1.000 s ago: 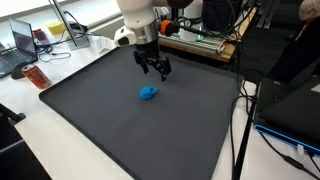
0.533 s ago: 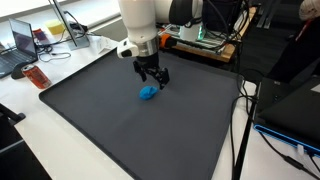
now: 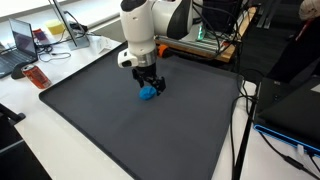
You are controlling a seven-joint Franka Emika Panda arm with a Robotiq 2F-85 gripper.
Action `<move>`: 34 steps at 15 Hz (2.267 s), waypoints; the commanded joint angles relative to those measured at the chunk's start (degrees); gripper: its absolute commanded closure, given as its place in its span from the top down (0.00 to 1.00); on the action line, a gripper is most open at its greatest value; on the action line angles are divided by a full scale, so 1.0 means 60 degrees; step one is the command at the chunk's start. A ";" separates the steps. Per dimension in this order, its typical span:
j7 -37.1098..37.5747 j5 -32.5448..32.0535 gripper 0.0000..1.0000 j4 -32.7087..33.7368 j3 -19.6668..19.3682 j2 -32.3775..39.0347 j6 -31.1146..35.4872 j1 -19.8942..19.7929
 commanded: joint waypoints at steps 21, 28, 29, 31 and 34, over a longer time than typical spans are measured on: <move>0.0097 -0.0678 0.00 -0.0376 0.0047 -0.1224 -0.1057 -0.0179; -0.0117 -0.0594 0.00 -0.0698 0.0179 -0.3188 -0.2544 -0.0582; -0.0146 -0.0593 0.00 -0.0783 0.0198 -0.3438 -0.2619 -0.0663; -0.0231 -0.0547 0.00 -0.0977 0.0223 -0.3888 -0.2672 -0.0827; -0.0341 -0.0486 0.00 -0.1305 0.0256 -0.4508 -0.2739 -0.1034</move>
